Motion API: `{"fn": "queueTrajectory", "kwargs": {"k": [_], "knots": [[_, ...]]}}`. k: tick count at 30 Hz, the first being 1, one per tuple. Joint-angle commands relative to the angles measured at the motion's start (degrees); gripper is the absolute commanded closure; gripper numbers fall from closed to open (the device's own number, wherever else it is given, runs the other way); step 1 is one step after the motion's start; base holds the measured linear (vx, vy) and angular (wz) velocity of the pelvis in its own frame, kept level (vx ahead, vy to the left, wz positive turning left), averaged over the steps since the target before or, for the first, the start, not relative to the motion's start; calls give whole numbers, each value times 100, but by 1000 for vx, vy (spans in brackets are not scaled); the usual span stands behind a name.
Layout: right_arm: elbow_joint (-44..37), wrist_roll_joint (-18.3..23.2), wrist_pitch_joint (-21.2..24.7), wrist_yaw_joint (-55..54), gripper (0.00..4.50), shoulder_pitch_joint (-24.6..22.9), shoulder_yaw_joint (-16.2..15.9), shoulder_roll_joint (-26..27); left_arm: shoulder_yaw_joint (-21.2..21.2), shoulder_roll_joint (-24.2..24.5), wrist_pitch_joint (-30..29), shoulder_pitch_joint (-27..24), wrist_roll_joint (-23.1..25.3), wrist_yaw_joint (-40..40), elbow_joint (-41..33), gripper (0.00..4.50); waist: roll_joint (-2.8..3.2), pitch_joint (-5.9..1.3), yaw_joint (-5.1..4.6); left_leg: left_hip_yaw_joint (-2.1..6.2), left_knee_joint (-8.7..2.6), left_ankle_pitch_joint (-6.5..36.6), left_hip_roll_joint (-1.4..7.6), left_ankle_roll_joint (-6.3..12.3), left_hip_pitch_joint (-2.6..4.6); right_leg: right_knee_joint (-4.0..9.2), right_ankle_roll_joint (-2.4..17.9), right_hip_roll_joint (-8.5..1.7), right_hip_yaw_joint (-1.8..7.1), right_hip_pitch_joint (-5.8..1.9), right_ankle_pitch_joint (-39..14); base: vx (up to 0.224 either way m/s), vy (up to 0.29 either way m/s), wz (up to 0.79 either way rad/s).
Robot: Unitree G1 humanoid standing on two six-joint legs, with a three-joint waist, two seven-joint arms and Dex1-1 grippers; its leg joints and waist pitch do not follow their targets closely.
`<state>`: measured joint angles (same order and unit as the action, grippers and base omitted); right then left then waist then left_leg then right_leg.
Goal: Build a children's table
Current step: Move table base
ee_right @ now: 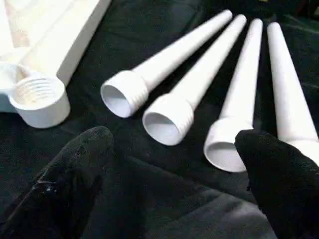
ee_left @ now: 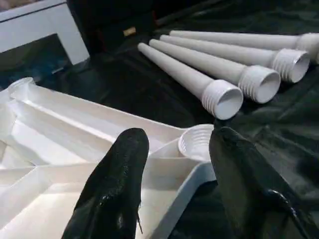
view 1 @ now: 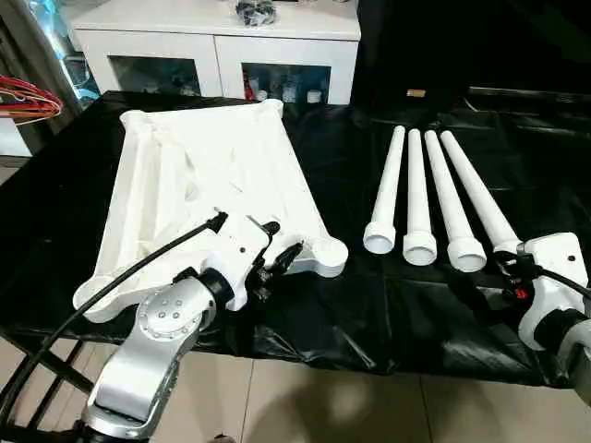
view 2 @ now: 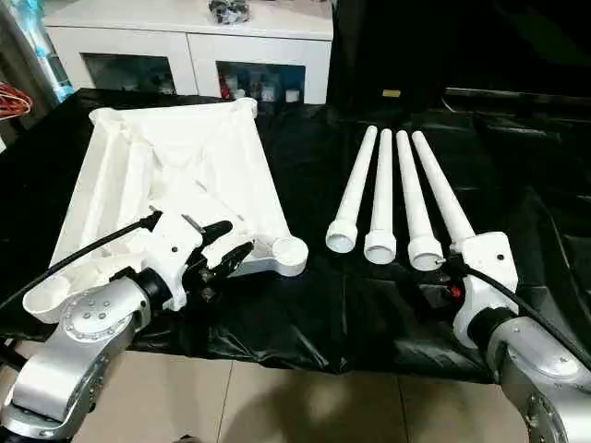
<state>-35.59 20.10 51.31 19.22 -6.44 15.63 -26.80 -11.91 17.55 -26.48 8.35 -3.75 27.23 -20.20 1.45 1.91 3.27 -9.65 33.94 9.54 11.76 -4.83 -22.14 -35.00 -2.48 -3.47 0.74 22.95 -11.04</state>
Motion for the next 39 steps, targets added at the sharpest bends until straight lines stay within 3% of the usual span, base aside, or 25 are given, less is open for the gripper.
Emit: {"fn": "queueTrajectory", "kwargs": {"k": [1,4,5,7,8,9,13,17,19,20,21,24,29,30,35,39], "knots": [[-101,36,86,-45,0,-64,51,16,64,16,-48,124,-25,15,18,216,-42,-250,3,17,-399,1757,-9,-156,96,538,422,-166,46,-121,-1891,0,0,0],[-90,47,102,-81,0,-103,58,64,66,-27,-110,191,33,-63,125,216,-48,-255,7,22,-403,1705,-6,-154,86,528,433,-169,39,-129,-1859,0,0,0],[-63,26,106,-96,0,-85,-10,74,92,-64,-130,223,46,-123,202,216,-129,-252,-12,5,-395,1705,-4,-135,83,540,421,-160,41,-124,-1880,0,0,0],[-45,7,116,-92,0,-56,-134,86,121,-104,-111,224,48,-206,276,216,-84,-256,0,11,-394,1647,-7,-135,88,528,416,-172,44,-123,-1906,0,0,0],[-50,16,131,-76,0,-19,-216,91,171,-149,-140,217,32,-291,317,216,-172,-257,-27,3,-391,1614,-6,-112,70,529,401,-165,41,-137,-1888,0,0,0],[-50,16,131,-76,0,-19,-216,91,171,-149,-140,217,32,-291,317,216,-128,-255,-16,8,-392,1588,-6,-113,79,524,408,-173,44,-130,-1877,0,0,0],[66,51,108,-65,0,212,-401,142,348,-290,-126,218,108,-613,385,216,-183,-253,-32,7,-387,1544,1,-77,76,516,424,-177,38,-131,-1864,0,0,0],[191,10,22,-66,0,372,-517,159,317,-327,-117,234,89,-627,391,216,-159,-259,-9,4,-383,1509,4,-88,84,521,393,-178,46,-125,-1801,0,0,0],[270,-36,-21,-97,0,444,-590,184,244,-274,-34,270,163,-607,469,216,-168,-264,-3,6,-384,1470,-2,-91,77,505,413,-176,41,-130,-1718,0,0,0],[289,-43,-68,-75,0,479,-664,202,242,-284,-36,286,145,-600,455,216,-201,-258,7,-1,-383,1488,-3,-86,77,514,405,-175,42,-125,-1753,0,0,0],[317,-48,-85,-64,0,538,-723,218,260,-290,-47,325,118,-587,466,216,-177,-261,21,3,-386,1467,2,-94,77,502,411,-186,45,-129,-1731,0,0,0],[404,-80,-157,-1,0,677,-887,223,275,-270,-79,340,104,-575,427,216,-207,-263,30,6,-391,1416,8,-103,75,484,458,-189,41,-140,-1600,0,0,0],[665,-74,-309,56,0,983,-926,209,314,-253,-150,314,134,-641,330,216,-212,-266,43,6,-394,1421,10,-118,79,468,502,-192,40,-145,-1509,0,0,0],[759,-93,-326,22,0,1078,-932,236,335,-247,-142,340,150,-662,352,216,-244,-266,47,4,-395,1422,12,-112,79,463,503,-193,37,-147,-1499,0,0,0],[1066,-162,-366,-288,0,1368,-907,546,442,-306,-205,443,156,-797,427,216,-218,-276,41,0,-393,1415,5,-180,89,449,570,-183,37,-135,-1377,0,0,0],[1888,-377,-285,-1146,0,2060,-763,1151,387,-321,-230,518,42,-668,352,216,-152,-296,18,8,-395,1397,-18,-307,97,416,669,-165,26,-134,-1159,0,0,0]]}}
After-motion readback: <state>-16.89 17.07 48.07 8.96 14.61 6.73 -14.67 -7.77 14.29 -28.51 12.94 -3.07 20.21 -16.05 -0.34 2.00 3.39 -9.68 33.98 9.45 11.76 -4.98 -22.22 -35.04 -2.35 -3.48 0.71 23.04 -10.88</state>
